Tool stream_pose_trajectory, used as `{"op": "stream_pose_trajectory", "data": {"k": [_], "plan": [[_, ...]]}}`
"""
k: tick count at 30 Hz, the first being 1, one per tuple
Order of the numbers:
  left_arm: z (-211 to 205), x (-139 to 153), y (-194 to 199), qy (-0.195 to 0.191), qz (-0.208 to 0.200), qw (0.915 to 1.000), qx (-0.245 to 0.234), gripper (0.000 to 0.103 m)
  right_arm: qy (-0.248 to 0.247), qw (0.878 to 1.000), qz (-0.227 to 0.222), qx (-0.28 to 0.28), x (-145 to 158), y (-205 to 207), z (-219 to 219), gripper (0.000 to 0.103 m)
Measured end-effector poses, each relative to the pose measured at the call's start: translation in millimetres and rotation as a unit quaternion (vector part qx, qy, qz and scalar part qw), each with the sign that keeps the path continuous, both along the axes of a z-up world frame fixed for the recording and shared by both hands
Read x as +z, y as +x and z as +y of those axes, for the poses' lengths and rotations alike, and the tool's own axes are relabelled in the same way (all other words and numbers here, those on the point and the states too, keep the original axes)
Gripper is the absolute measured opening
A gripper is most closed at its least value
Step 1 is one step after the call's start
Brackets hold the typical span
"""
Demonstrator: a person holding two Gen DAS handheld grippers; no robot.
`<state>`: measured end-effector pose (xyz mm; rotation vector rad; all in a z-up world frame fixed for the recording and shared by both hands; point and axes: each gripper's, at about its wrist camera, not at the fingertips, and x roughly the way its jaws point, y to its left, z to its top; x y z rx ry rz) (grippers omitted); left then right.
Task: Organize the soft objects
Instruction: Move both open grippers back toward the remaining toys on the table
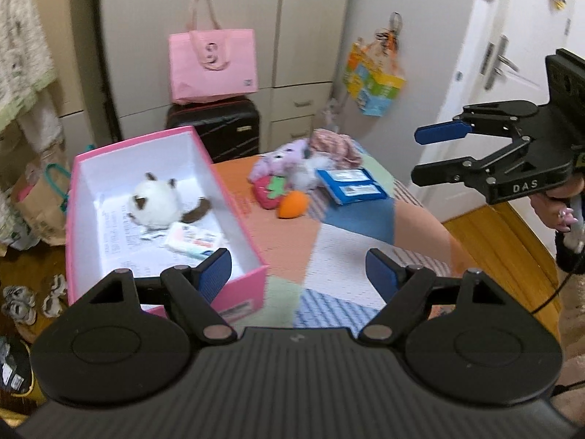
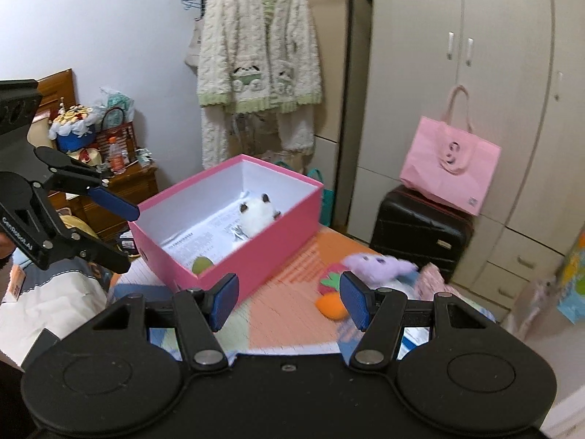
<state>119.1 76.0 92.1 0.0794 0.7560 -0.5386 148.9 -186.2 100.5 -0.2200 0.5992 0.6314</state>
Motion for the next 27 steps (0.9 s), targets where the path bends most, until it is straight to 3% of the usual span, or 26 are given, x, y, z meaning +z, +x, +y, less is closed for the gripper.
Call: {"op": "stream_pose_trajectory", "data": {"k": [13, 20, 27], "plan": [[-74.2, -29.4, 6.4, 0.020, 0.030, 0.9976, -0.059, 0.080, 0.021, 0.998, 0.022, -0.051, -30.1, -10.8, -66.4, 0.066], [-107.3, -59.7, 16.2, 0.038, 0.020, 0.9979, -0.049, 0.080, 0.040, 0.996, 0.019, -0.073, -52.7, -5.5, -92.0, 0.066], [-133.7, -89.7, 32.8, 0.067, -0.025, 0.9974, -0.015, 0.080, 0.068, 0.993, 0.000, -0.100, -78.6, 18.6, -116.2, 0.067]]}}
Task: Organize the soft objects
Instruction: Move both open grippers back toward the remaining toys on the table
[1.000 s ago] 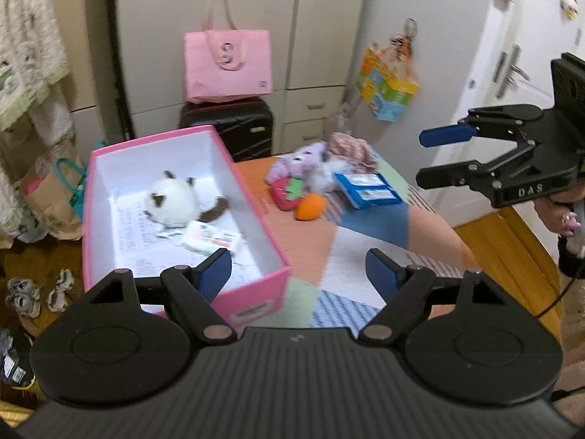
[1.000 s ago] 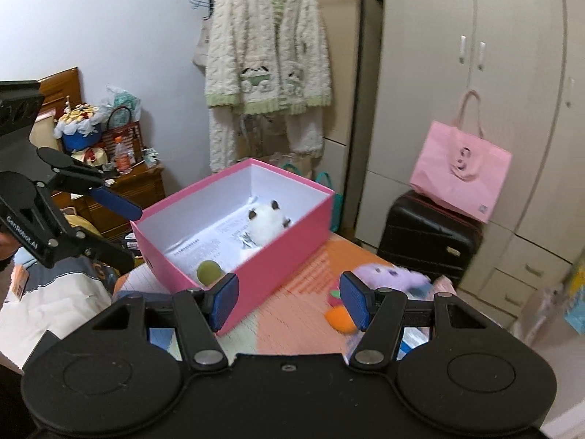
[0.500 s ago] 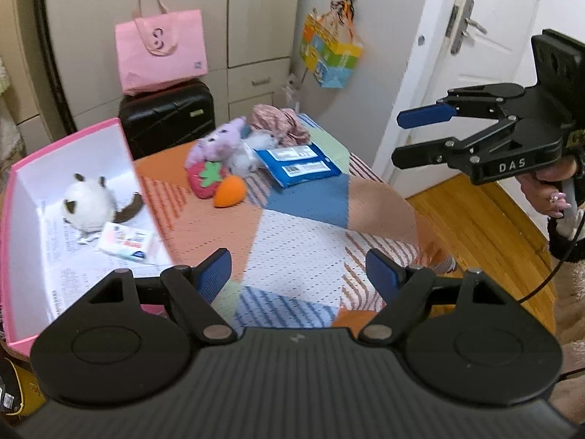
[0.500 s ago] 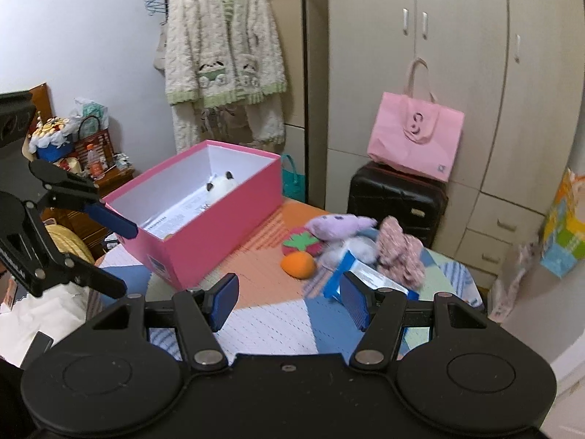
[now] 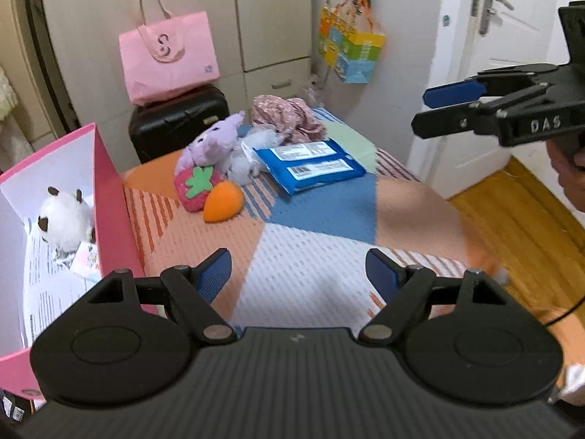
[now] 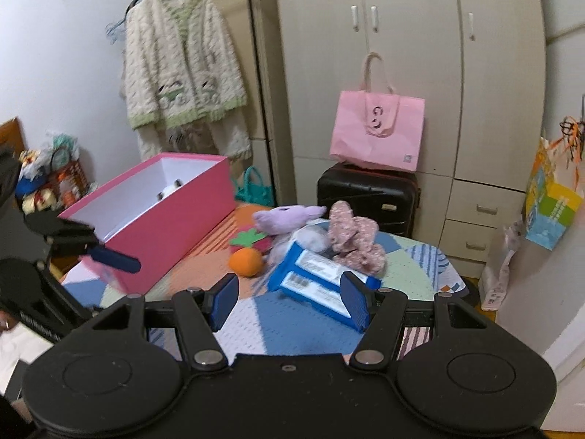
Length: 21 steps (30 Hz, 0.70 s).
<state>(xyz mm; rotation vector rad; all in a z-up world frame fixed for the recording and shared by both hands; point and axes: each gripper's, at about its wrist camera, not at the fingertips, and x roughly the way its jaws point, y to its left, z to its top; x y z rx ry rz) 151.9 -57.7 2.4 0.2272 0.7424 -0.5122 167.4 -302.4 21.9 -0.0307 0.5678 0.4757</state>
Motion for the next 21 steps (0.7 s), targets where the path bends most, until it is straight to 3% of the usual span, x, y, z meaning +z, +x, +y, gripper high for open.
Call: {"op": "stream_pose_trajectory", "data": {"k": [6, 12, 17, 21], "plan": [[-7.2, -19.1, 23.8, 0.000, -0.049, 0.9978, 0.045, 0.080, 0.018, 0.999, -0.010, -0.029, -25.1, 32.6, -15.3, 0.067], [-6.9, -35.0, 54.6, -0.016, -0.065, 0.9930, 0.098, 0.080, 0.010, 0.998, -0.037, -0.045, -44.8, 66.8, -15.7, 0.068], [-6.6, -46.4, 76.2, -0.046, -0.044, 0.9913, 0.116, 0.080, 0.000, 0.997, -0.060, -0.058, -51.8, 93.1, -7.4, 0.070], [-10.5, -59.2, 90.2, -0.054, -0.031, 0.9900, 0.126, 0.080, 0.009, 0.997, -0.048, -0.060, -55.6, 116.6, -2.4, 0.073]]}}
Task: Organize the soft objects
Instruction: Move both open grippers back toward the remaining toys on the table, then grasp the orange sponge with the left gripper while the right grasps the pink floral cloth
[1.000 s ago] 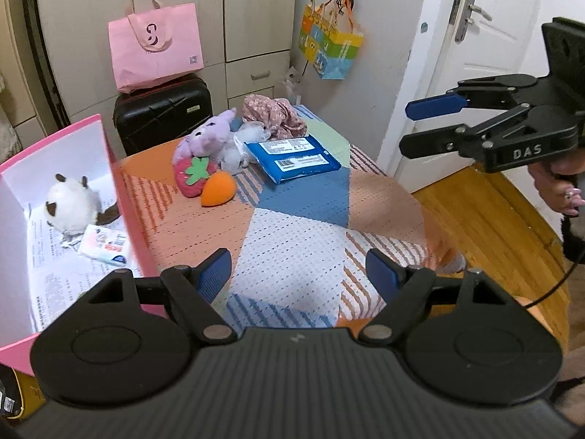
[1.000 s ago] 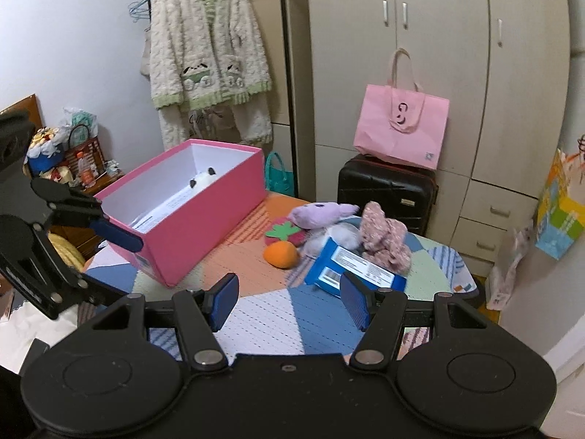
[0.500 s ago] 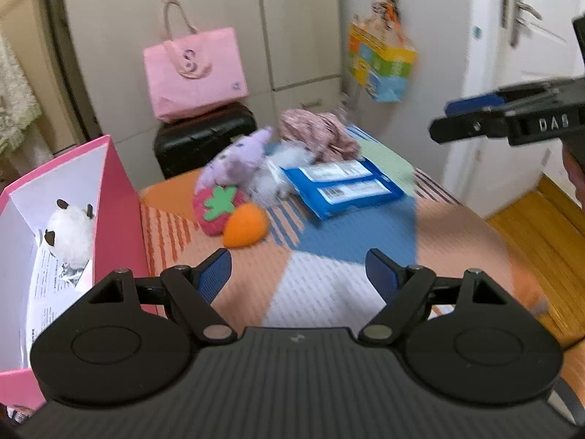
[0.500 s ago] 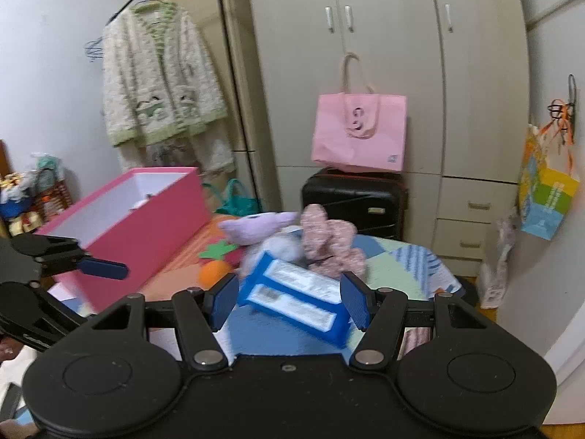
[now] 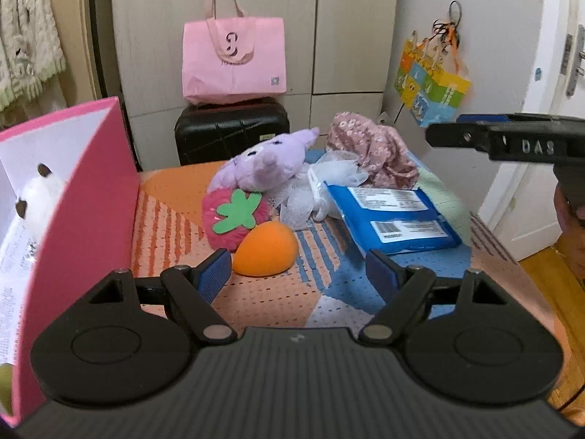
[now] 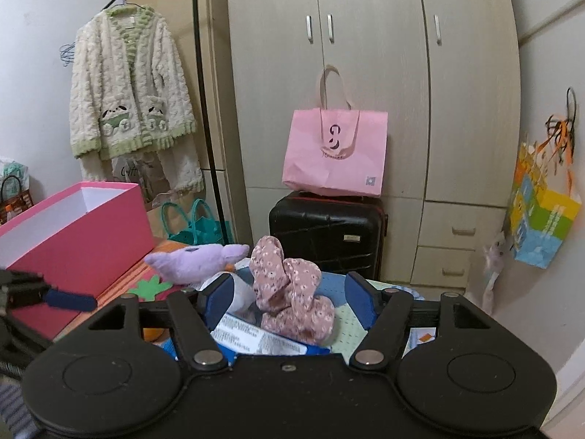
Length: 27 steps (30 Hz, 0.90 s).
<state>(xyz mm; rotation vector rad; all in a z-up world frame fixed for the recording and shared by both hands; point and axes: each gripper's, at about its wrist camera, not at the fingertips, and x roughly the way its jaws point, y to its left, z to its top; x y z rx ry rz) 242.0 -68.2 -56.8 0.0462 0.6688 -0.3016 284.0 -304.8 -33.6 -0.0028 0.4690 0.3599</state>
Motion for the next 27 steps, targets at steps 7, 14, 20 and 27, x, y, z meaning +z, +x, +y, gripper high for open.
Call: {"op": "stream_pose_trajectory", "data": {"k": [7, 14, 20, 27], "plan": [[-8.9, -15.7, 14.8, 0.021, -0.009, 0.9993, 0.028, 0.080, 0.020, 0.999, 0.034, -0.012, -7.1, 33.8, 12.2, 0.077], [-4.7, -17.7, 27.9, 0.012, -0.025, 0.9980, 0.057, 0.080, 0.060, 0.994, 0.093, -0.017, -18.9, 67.7, 16.0, 0.079], [1.6, -28.4, 40.2, -0.004, -0.006, 0.9975, 0.070, 0.078, 0.093, 0.985, 0.137, -0.037, -41.5, 89.1, 10.2, 0.080], [5.4, -34.7, 47.9, -0.023, 0.018, 0.9975, 0.064, 0.077, 0.154, 0.968, 0.193, -0.037, -66.8, 101.7, -4.3, 0.076]]}}
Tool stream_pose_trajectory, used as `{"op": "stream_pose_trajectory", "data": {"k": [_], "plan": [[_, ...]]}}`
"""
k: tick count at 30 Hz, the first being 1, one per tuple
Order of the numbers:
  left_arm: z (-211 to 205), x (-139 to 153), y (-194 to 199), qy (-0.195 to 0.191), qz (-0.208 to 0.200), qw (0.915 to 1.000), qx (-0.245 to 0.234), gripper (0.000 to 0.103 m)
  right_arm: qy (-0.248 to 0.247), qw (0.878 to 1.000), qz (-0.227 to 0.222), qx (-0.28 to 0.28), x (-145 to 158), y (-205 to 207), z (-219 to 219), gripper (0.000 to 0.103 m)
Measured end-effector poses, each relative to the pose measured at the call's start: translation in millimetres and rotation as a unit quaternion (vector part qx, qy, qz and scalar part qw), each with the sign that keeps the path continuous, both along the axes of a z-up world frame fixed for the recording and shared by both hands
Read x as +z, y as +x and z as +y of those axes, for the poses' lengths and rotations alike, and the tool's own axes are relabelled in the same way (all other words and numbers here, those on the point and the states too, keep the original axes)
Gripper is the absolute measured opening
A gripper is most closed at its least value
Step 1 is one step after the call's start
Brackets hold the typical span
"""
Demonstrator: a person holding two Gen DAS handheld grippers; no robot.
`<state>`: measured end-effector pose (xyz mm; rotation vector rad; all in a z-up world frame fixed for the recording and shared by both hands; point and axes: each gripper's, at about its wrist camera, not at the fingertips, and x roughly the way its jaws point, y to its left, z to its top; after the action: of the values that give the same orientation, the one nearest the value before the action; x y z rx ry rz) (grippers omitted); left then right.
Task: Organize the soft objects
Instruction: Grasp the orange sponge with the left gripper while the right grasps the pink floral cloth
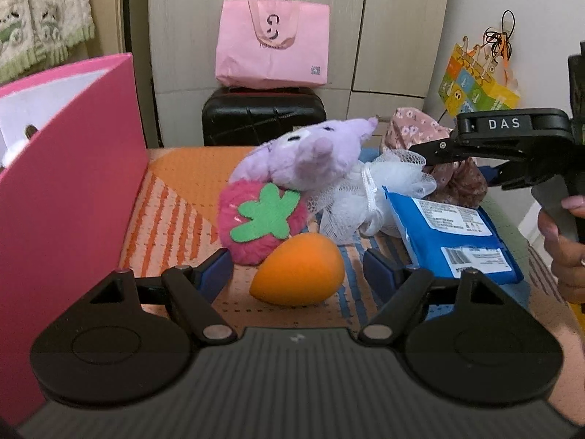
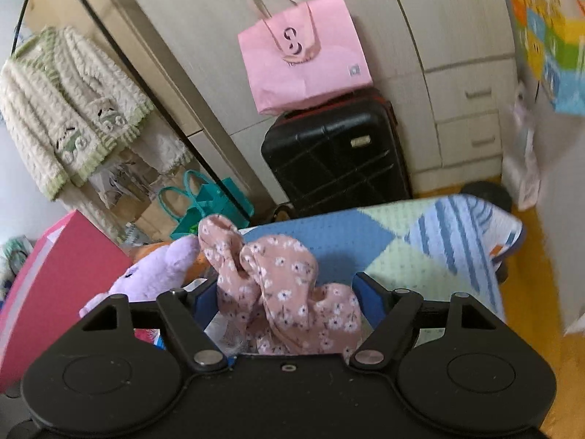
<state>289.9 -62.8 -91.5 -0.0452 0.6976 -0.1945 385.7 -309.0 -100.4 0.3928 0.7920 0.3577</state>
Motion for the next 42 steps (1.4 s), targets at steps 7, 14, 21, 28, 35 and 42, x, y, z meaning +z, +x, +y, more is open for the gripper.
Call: {"op": "stream_pose_trajectory", "data": {"k": [7, 14, 21, 28, 35, 42], "plan": [[1.0, -2.2, 3.7, 0.004, 0.005, 0.9999, 0.010, 0.059, -0.047, 0.998, -0.017, 0.023, -5.0, -12.4, 11.0, 0.025], [-3.1, -2.0, 0.4, 0.011, 0.001, 0.9999, -0.002, 0.049, -0.133, 0.986, -0.094, 0.029, 14.2, -35.7, 28.9, 0.020], [2.4, 1.1, -5.7, -0.010, -0.001, 0.9999, -0.008, 0.048, -0.154, 0.980, -0.128, 0.023, 27.5, -52.1, 31.7, 0.020], [5.1, 1.6, -15.3, -0.023, -0.002, 0.9995, -0.020, 0.048, -0.147, 0.981, -0.123, 0.024, 27.3, -60.9, 34.2, 0.020], [7.4, 7.4, -22.4, -0.031, -0.007, 0.9992, -0.026, 0.048, -0.157, 0.979, -0.127, 0.016, 31.3, -69.1, 35.4, 0.020], [13.6, 15.6, -36.8, -0.047, 0.007, 0.9981, -0.039, 0.048, -0.157, 0.981, -0.115, 0.000, 37.7, -94.4, 29.2, 0.021]]}}
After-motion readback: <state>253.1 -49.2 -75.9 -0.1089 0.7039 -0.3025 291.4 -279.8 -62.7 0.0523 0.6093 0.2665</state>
